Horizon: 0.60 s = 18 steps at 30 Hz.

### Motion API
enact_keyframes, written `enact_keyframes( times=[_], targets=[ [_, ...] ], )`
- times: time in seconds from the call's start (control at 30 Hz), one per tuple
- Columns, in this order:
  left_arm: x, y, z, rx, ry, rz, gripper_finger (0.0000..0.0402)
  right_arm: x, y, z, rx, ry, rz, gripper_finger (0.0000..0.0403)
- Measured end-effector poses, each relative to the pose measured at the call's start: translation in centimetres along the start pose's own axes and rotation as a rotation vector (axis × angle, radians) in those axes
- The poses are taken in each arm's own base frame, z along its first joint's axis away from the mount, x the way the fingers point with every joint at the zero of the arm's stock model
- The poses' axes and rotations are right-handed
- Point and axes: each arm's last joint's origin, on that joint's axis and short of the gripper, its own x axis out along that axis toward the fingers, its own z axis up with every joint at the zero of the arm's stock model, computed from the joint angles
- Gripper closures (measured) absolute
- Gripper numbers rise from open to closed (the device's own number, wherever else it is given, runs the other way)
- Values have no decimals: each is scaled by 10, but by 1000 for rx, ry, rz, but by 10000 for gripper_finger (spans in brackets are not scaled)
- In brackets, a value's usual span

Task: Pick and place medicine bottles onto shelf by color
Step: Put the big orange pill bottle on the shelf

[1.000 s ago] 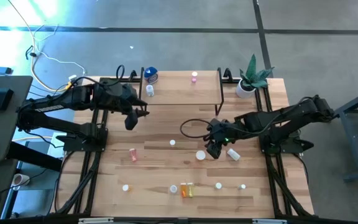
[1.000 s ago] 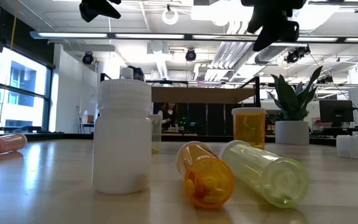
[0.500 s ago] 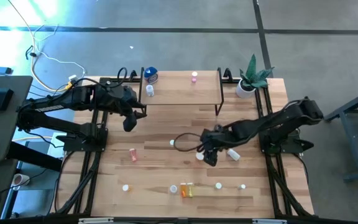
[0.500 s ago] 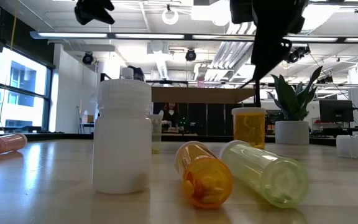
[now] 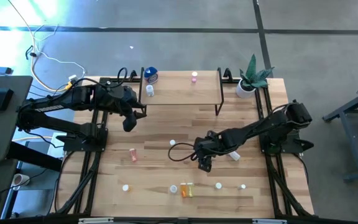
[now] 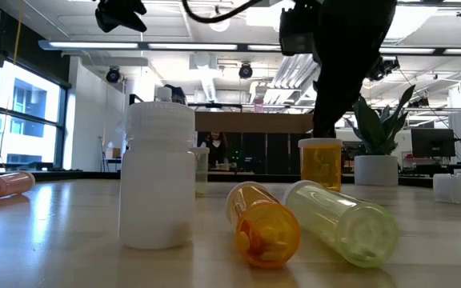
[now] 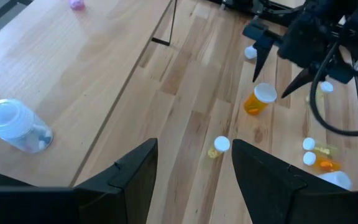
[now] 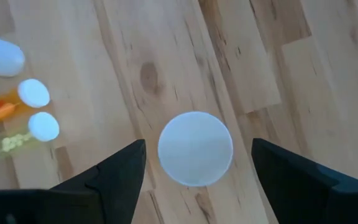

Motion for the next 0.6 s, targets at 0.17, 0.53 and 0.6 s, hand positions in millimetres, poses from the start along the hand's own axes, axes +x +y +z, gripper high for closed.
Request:
enact_keyframes(
  times=[0.17,0.53,0.6],
  targets=[
    [0,0,0,0,0,0,207,12,2,1,-3,6,-3,119],
    [0,0,0,0,-1,2,207,29,3,-3,34,36,-48,144],
    [0,0,0,0,-1,4,207,29,4,-3,41,37,-47,166]
  ],
)
